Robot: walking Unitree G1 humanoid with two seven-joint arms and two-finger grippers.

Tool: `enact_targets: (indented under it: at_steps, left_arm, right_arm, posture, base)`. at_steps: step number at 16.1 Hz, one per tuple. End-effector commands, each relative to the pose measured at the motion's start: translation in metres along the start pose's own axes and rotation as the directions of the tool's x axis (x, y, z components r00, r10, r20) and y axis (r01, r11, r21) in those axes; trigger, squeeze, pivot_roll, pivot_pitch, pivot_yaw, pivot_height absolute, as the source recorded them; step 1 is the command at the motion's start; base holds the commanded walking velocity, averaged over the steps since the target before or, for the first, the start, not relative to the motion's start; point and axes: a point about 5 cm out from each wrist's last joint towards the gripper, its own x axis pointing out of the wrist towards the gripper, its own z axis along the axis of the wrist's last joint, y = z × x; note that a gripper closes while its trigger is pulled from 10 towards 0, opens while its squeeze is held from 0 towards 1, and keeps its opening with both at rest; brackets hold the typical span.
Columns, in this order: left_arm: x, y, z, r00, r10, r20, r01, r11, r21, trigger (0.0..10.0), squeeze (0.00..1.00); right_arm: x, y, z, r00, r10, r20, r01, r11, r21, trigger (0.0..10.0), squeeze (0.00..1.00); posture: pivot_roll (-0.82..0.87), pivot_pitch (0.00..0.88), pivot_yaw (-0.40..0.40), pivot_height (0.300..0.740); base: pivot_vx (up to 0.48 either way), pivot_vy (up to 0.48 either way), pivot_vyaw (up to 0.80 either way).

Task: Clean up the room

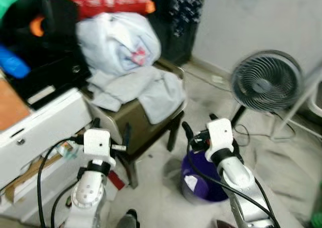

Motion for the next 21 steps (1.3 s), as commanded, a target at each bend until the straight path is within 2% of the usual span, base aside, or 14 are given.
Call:
enact_targets:
  at_steps: [1, 3, 5, 8, 12, 17, 21]
  left_arm:
    - [-0.002, 0.002, 0.002, 1.000, 0.015, 0.003, -0.015, 1.000, 0.021, 10.0, 0.00]
    - [-0.007, 0.007, -0.001, 1.000, 0.019, 0.003, -0.019, 0.995, 0.096, 10.0, 0.00]
    - [-0.006, 0.007, -0.007, 0.997, 0.062, -0.036, -0.058, 0.991, 0.124, 10.0, 0.00]
    - [-0.002, 0.003, -0.005, 0.998, 0.054, -0.022, -0.052, 0.995, 0.082, 10.0, 0.00]
    - [-0.007, 0.004, -0.004, 0.998, 0.060, -0.007, -0.059, 0.992, 0.111, 10.0, 0.00]
    - [-0.005, 0.003, -0.004, 0.999, 0.053, -0.008, -0.051, 0.992, 0.116, 10.0, 0.00]
    - [-0.004, 0.003, -0.005, 0.999, 0.044, -0.016, -0.042, 0.991, 0.125, 10.0, 0.00]
  right_arm:
    - [-0.005, -0.008, 0.001, 1.000, -0.016, -0.001, 0.016, 1.000, -0.023, 10.0, 0.00]
    - [-0.012, -0.023, -0.004, 0.998, -0.051, -0.025, 0.050, 0.998, -0.049, 10.0, 0.00]
    - [-0.009, -0.025, -0.005, 0.998, -0.053, -0.031, 0.052, 0.997, -0.050, 10.0, 0.00]
    - [-0.005, -0.018, -0.003, 0.999, -0.033, -0.024, 0.032, 0.999, -0.043, 10.0, 0.00]
    - [-0.005, -0.019, -0.003, 0.999, -0.029, -0.024, 0.027, 0.998, -0.051, 10.0, 0.00]
    - [-0.004, -0.018, -0.003, 0.999, -0.033, -0.023, 0.031, 0.998, -0.056, 10.0, 0.00]
    - [-0.003, -0.018, -0.003, 0.999, -0.037, -0.026, 0.036, 0.998, -0.049, 10.0, 0.00]
  posture:
    - [-0.03, 0.119, -0.064, 0.740]
    - [-0.03, 0.118, -0.063, 0.740]
    - [-0.03, 0.115, -0.068, 0.740]
    - [-0.03, 0.113, -0.078, 0.740]
    - [-0.03, 0.115, -0.082, 0.740]
    - [-0.03, 0.122, -0.082, 0.740]
    - [-0.03, 0.129, -0.081, 0.740]
  base:
    - [0.000, 0.000, 0.80]
    - [0.000, 0.000, 0.80]
    - [0.000, 0.000, 0.80]
    - [0.000, 0.000, 0.80]
    - [0.000, 0.000, 0.13]
    - [0.000, 0.000, 0.76]
    - [0.000, 0.000, 0.00]
